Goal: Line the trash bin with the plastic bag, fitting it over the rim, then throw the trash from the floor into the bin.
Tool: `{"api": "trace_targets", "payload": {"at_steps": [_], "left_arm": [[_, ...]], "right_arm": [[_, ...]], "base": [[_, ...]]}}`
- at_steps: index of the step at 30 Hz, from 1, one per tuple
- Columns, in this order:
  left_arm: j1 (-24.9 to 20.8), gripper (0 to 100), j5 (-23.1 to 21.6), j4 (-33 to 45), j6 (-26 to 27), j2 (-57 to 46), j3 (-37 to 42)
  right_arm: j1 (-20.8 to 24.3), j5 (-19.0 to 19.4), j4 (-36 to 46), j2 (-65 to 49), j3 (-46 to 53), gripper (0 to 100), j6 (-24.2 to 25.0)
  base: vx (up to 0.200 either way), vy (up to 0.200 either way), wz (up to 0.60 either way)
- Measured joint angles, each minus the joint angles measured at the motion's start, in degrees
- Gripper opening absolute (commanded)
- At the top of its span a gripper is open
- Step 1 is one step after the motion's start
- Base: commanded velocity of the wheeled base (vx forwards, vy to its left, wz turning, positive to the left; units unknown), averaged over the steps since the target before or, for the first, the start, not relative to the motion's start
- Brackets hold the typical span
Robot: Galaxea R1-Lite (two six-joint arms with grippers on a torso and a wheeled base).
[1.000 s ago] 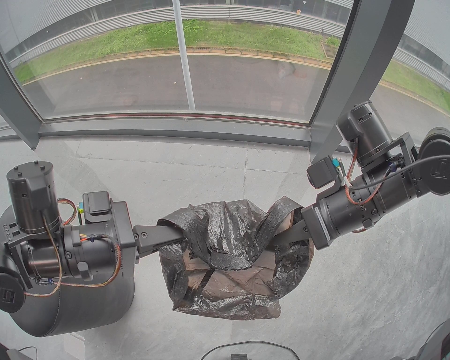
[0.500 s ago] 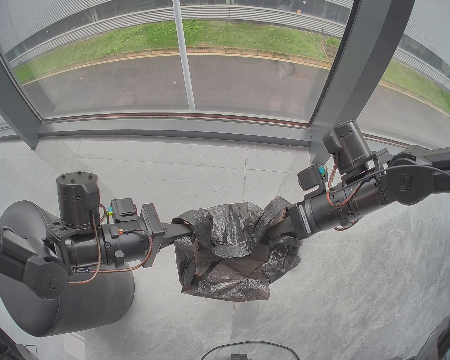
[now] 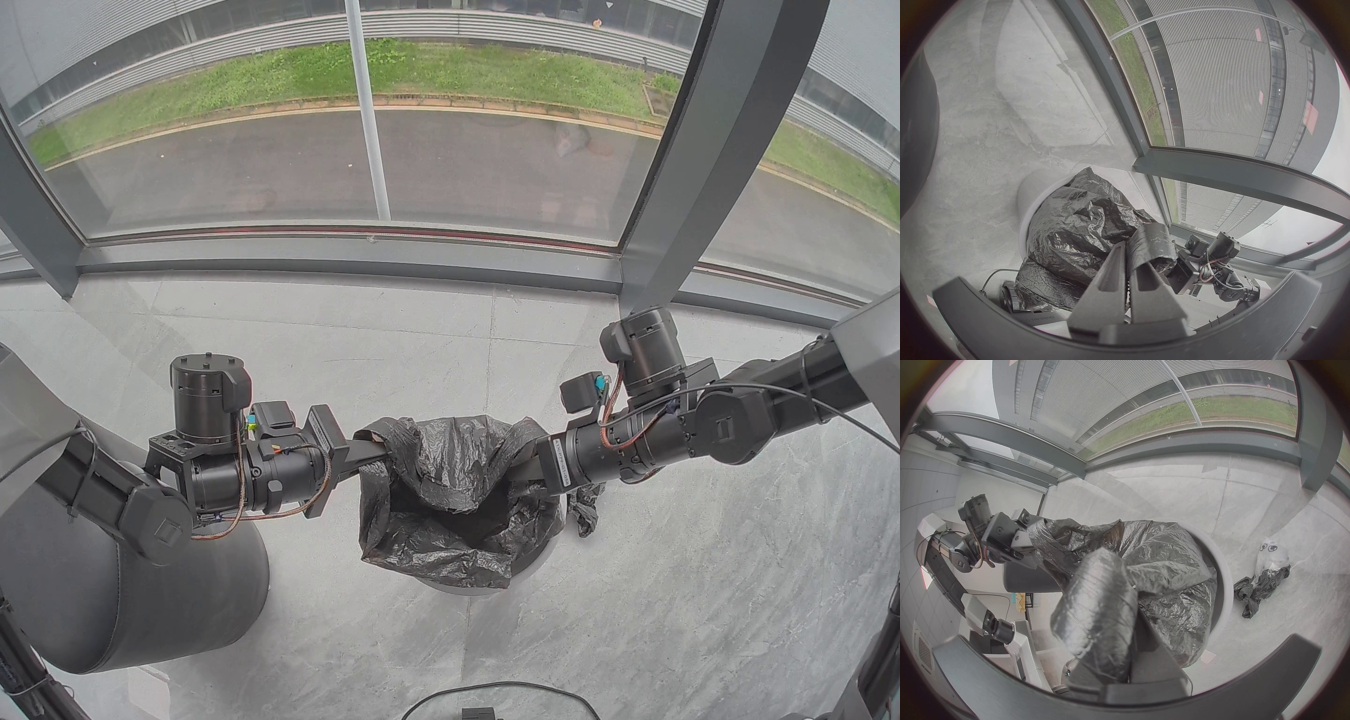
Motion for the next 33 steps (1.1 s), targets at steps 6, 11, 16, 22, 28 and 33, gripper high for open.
{"api": "trace_targets", "payload": {"at_steps": [6,11,16,22,28,33], "left_arm": [[2.12,0,-0.48,-0.20,0.04,2.63,-1.85],[3.27,0,-0.50,-0.23,0.12,4.05,-2.65],[3.63,0,-0.57,-0.26,0.15,5.27,-2.95],[2.97,0,-0.59,-0.15,0.00,5.36,-1.39],[1.05,0,-0.61,0.18,-0.22,3.69,2.72],[-0.74,0,-0.63,0.38,-0.32,1.43,5.12]], "right_arm": [[0.11,-0.21,-3.10,3.56,0.22,0,0.09],[0.23,-0.34,-3.61,5.60,0.09,0,0.05],[0.12,-0.46,-4.64,6.77,1.07,0,0.09],[-0.02,-0.43,-5.08,5.83,4.28,0,0.06],[-0.33,-0.21,-7.14,2.85,10.06,0,0.05],[-0.71,-0.05,-8.42,0.94,13.29,0,-0.02]], "base": [[0.000,0.000,0.00],[0.000,0.000,0.00],[0.000,0.000,0.00],[0.000,0.000,0.00],[0.000,0.000,0.00],[0.000,0.000,0.00]]}}
